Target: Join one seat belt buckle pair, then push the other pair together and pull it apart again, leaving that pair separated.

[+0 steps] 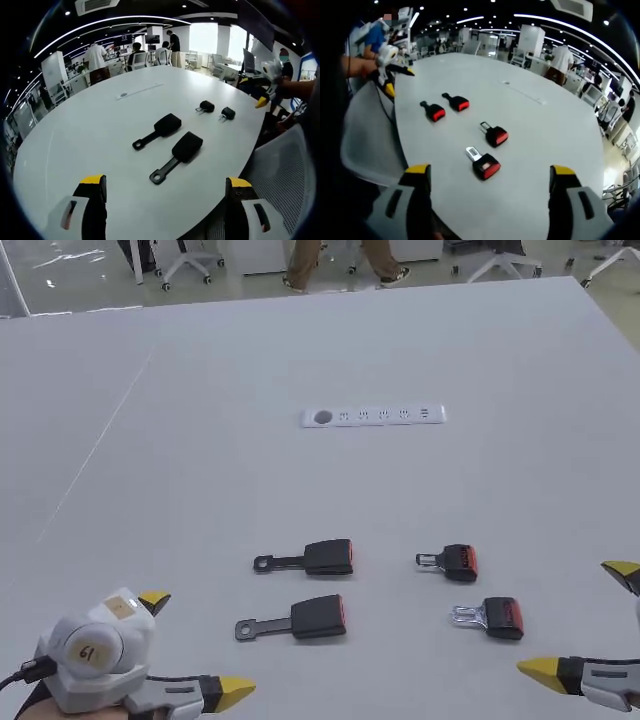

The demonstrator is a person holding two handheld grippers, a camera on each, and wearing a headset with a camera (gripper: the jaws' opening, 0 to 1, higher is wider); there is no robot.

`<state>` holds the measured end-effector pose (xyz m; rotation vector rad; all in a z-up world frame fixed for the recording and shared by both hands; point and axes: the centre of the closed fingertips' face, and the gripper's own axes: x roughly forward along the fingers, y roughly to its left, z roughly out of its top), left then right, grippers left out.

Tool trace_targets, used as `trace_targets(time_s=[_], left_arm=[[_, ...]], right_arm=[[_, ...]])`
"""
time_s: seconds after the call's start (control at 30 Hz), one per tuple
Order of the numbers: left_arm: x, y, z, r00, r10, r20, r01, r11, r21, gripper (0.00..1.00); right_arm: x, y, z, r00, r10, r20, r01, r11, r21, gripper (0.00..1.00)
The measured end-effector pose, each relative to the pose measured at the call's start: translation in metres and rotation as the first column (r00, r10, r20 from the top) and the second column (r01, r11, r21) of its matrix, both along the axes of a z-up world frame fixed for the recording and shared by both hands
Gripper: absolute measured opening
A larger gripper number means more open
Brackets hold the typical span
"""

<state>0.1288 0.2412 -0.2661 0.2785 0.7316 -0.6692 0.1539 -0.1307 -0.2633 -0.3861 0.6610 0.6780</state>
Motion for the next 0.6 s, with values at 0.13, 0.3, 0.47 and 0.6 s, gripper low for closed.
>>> trace_targets(time_s=[0.13, 0.3, 0.47, 0.6], left_arm=[[-0.0002, 0.0004, -0.0003, 1.000, 0.006, 0.000, -0.006, 1.000, -0.003, 1.00], [-0.0005, -0.0009, -0.0007, 1.000, 0.005, 0.001, -0.005, 1.000, -0.003, 1.00], [0.0003, 0.0001, -0.0024, 1.000, 0.004, 0.002, -0.004, 1.000, -0.006, 1.00], [-0.0004, -0.0009, -0.0024, 1.000, 0.003, 0.000, -0.003, 1.000, -0.004, 1.00]], right_arm=[[-0.0019, 0.0009, 0.0001, 1.000, -0.002, -0.003, 0.002, 1.000, 0.001, 1.00], [-0.0023, 0.0006, -0.0003, 1.000, -0.003, -0.008, 0.003, 1.000, -0.004, 1.00], [-0.0020, 0.0015, 0.0007, 1.000, 0.000, -0.006, 0.000, 1.000, -0.008, 1.00], [-0.0014, 0.0021, 0.0022, 1.000, -0.001, -0.002, 0.001, 1.000, -0.006, 1.00]])
